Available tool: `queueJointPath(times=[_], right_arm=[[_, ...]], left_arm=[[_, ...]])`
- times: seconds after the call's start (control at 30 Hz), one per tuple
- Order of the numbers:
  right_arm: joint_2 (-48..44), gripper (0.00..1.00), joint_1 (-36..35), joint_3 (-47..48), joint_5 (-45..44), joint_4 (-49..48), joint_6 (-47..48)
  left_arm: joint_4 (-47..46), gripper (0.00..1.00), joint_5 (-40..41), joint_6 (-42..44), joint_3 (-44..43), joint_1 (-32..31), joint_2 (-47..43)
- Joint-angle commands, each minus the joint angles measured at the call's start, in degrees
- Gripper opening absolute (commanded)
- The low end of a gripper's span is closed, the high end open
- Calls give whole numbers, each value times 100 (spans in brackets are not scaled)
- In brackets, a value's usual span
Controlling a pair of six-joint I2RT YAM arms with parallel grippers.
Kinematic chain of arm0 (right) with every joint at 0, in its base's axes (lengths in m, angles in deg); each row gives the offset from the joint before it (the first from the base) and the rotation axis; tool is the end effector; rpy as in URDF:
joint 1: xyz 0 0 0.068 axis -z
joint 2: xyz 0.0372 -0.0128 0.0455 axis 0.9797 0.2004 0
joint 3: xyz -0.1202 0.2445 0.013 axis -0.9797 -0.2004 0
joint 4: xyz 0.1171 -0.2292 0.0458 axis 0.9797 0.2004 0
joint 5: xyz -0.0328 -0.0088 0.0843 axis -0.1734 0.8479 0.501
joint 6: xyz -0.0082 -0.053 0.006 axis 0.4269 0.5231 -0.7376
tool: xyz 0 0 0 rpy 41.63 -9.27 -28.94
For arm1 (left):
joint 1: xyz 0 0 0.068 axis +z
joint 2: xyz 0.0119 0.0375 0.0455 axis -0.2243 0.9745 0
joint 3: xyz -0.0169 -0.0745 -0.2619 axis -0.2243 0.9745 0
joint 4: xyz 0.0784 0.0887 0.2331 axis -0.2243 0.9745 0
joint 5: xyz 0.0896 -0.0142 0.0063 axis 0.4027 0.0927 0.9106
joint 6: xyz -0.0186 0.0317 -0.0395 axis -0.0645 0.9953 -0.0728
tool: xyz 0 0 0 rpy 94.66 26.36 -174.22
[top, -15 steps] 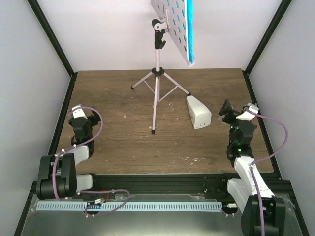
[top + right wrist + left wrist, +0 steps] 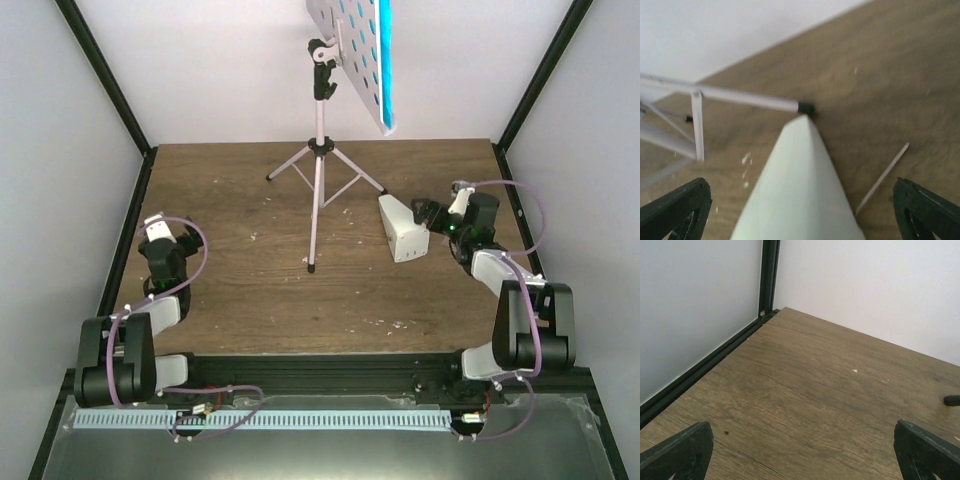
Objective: Pack up the instrument practice props
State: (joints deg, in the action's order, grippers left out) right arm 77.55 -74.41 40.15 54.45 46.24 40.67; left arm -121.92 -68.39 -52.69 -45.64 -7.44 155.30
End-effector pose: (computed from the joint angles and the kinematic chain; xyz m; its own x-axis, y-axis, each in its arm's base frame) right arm 0.2987 -0.0071 0.2165 -0.4788 0.3651 -0.7984 -0.1276 0.8708 0.4748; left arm 0.2325 0.0296 0.1733 -0.1382 -0.2381 -0.9613 -0.3279 0.9269 -0.1825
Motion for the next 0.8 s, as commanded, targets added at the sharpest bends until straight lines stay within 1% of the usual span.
queueJointPath(times=[0.0,0.07,0.13,0.33,0.4,0.53,0.6,0.67,0.77], right_arm=[[284,100,-25,210,764,615,169],[360,100,-25,254,662,753,210],[422,100,-25,252,744,793,246],[616,100,-106,255,1423,639,320],[628,100,-251,266,1391,605,429],[670,100,-719,511,1323,870,820],[641,100,-1018,540,1114,891,904],[464,100,-1261,383,713,776,926],[90,100,-1395,85,239,543,859]], left_arm=[[-130,100,-34,35,44,63,-75],[-120,100,-101,53,34,63,-74],[-146,100,-240,90,46,63,-71],[-151,100,-422,108,8,64,-26],[-165,99,-439,93,25,63,-26],[-257,99,-413,110,60,60,54],[-259,99,-446,93,53,63,82],[-278,99,-510,96,50,63,100],[-294,98,-530,106,63,63,131]])
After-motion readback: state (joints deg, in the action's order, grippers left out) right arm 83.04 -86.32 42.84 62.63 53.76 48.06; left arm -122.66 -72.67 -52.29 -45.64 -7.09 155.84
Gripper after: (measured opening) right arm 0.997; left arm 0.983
